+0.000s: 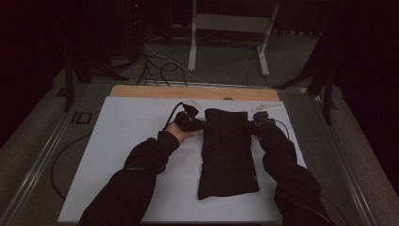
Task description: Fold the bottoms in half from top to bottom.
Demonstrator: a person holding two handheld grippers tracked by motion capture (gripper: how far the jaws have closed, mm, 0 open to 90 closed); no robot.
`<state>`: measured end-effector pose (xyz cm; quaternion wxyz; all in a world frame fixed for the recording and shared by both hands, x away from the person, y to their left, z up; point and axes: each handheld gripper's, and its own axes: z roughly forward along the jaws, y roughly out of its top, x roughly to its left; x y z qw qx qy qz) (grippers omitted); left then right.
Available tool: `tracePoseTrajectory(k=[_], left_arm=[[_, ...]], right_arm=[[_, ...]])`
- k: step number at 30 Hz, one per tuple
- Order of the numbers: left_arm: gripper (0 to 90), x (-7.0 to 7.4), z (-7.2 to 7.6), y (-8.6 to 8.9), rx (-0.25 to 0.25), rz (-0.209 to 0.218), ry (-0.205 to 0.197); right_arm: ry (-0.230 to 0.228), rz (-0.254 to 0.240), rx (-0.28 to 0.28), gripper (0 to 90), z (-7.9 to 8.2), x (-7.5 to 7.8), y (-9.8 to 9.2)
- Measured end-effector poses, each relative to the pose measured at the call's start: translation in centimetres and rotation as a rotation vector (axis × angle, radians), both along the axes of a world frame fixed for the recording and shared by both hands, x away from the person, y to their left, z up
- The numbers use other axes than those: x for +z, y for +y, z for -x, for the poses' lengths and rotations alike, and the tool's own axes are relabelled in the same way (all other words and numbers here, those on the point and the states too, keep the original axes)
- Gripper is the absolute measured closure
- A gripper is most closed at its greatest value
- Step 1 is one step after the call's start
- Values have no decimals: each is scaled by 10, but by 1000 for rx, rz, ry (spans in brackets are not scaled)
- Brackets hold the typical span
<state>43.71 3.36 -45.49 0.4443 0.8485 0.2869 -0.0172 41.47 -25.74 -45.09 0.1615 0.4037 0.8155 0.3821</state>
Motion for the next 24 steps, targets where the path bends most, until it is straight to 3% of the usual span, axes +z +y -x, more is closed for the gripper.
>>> tracePoseTrajectory(k=[24], left_arm=[[858, 2, 43, 0, -74, 3, 15]], right_arm=[[-6, -10, 53, 844, 55, 0, -7]])
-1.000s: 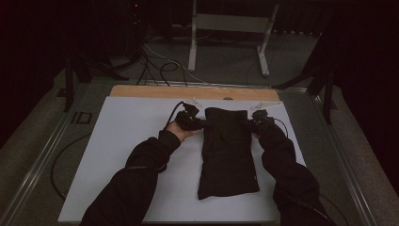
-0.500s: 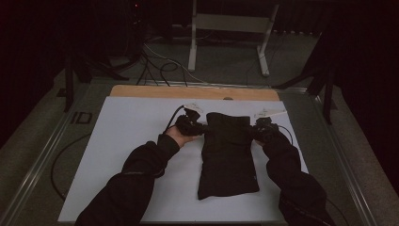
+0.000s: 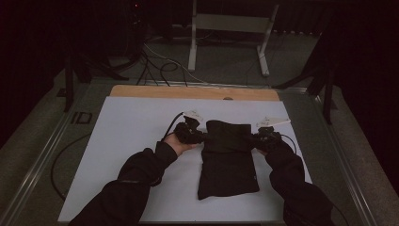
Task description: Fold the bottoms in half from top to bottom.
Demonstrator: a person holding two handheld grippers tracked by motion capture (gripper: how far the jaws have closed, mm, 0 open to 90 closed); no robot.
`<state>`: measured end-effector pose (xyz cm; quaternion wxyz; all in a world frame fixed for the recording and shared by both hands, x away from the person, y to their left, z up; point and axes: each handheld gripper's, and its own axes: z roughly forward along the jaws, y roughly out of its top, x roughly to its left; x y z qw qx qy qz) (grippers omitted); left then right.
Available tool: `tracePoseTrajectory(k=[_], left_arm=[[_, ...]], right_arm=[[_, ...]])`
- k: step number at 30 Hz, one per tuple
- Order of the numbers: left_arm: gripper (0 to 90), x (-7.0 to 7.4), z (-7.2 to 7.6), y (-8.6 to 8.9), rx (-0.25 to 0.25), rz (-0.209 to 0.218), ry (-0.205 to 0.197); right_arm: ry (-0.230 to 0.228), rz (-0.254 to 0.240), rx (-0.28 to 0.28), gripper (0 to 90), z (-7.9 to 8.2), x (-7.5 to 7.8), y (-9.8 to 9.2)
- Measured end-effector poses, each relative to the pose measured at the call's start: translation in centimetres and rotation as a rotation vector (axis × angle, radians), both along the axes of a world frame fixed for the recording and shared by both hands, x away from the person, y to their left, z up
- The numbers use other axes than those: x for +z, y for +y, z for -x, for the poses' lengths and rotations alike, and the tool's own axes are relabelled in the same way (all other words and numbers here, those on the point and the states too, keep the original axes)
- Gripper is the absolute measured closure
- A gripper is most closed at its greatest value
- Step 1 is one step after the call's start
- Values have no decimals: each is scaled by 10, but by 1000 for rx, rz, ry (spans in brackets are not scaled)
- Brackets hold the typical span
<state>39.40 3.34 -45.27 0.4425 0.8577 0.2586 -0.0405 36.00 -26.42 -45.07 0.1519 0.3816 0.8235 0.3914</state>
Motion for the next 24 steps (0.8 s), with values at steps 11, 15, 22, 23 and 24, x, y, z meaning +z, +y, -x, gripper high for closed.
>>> tracePoseTrajectory(k=[11, 15, 22, 23, 24], left_arm=[[858, -6, 13, 1, -4, -6, 13], [858, -10, 20, 1, -7, -3, 26], [858, -14, 29, 1, -12, -2, 34], [858, -15, 31, 2, -12, 0, 38], [857, -16, 33, 2, -12, -4, 35]], right_arm=[[9, -13, 14, 844, 18, -6, 0], [22, -13, 25, 844, 25, -10, 0], [38, -20, 29, 844, 33, -15, -1], [41, -22, 29, 844, 35, -16, -1], [43, -20, 31, 844, 36, -17, -1]])
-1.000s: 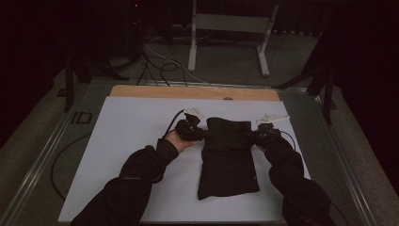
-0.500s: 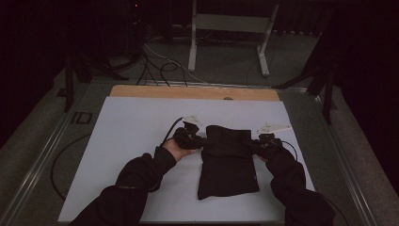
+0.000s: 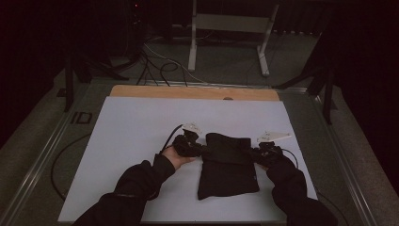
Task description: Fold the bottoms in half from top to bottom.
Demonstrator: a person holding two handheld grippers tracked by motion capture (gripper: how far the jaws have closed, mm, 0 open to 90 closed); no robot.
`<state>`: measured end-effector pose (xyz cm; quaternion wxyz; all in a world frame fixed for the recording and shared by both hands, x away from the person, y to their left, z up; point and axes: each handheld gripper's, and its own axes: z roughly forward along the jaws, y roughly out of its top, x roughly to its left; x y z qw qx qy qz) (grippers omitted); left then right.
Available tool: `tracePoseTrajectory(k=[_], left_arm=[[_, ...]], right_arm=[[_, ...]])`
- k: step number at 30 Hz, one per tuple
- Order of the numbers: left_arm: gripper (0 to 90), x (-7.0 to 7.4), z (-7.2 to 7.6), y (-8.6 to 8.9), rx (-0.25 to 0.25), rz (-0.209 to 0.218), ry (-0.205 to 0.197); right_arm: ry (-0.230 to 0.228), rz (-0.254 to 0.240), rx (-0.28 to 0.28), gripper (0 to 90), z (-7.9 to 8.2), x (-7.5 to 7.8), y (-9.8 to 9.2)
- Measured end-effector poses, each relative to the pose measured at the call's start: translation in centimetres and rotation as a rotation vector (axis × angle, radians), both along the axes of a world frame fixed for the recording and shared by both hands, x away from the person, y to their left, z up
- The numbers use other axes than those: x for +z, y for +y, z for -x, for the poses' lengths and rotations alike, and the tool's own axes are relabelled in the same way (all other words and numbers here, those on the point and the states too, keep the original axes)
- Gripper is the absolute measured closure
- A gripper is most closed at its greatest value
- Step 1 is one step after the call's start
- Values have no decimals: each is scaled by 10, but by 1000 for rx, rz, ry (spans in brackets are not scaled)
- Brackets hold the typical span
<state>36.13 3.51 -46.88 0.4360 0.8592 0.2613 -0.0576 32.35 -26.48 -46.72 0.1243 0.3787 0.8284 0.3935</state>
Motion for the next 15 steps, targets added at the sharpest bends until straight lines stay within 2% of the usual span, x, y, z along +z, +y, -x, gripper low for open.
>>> tracePoseTrajectory(k=[9, 11, 12, 15], left_arm=[[857, -7, 18, 1, 7, -13, 7], [858, -7, 18, 1, 7, -13, 7], [857, -8, 25, 0, 1, -26, -7], [856, -8, 31, -2, -11, -41, -13]], right_arm=[[22, 15, 19, 843, 9, -7, 1], [22, 17, 23, 843, 10, -8, 2], [33, 20, 26, 843, 14, -11, 3], [42, 40, 41, 843, 19, -15, 5]])
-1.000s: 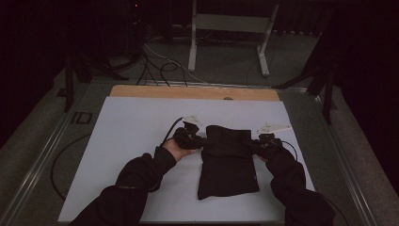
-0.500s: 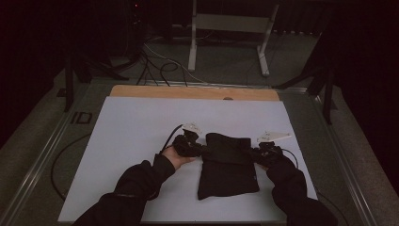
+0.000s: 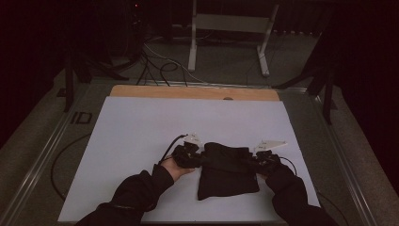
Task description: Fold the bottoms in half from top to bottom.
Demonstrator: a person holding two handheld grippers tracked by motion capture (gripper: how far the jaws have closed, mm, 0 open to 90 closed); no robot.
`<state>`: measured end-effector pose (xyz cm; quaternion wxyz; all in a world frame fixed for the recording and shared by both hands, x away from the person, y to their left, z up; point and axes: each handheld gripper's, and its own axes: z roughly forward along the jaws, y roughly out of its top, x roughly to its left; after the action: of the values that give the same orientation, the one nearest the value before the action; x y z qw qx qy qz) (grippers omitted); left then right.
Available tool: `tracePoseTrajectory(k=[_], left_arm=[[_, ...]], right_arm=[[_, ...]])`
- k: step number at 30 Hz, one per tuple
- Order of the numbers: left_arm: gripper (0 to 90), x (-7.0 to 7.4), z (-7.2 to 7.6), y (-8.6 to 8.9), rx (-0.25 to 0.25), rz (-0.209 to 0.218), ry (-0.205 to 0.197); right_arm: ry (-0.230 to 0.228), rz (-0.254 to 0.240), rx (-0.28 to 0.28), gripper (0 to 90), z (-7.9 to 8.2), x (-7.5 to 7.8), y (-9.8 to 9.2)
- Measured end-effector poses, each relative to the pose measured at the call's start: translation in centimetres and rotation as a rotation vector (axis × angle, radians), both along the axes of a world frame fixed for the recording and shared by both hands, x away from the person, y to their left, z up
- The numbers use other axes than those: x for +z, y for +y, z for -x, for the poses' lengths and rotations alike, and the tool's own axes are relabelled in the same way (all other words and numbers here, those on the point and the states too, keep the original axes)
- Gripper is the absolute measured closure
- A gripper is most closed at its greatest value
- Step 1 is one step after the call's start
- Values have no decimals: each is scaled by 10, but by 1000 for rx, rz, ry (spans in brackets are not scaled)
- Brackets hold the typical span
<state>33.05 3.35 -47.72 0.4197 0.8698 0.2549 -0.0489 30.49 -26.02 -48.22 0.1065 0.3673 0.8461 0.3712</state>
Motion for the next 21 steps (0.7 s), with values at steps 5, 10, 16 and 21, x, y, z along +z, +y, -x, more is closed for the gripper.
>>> tracePoseTrajectory(k=[5, 10, 16, 21], left_arm=[[856, -3, 10, -2, -9, -30, -18], [856, -6, 15, -1, -14, -32, -7], [856, -9, 20, 2, -12, -24, 15], [855, -15, 25, 4, -16, -33, 39]], right_arm=[[5, 1, 3, 842, 7, -2, -2], [19, -4, 9, 842, 11, -5, -3], [32, -19, 15, 842, 19, -5, -3], [38, -12, 26, 841, 25, -8, -2]])
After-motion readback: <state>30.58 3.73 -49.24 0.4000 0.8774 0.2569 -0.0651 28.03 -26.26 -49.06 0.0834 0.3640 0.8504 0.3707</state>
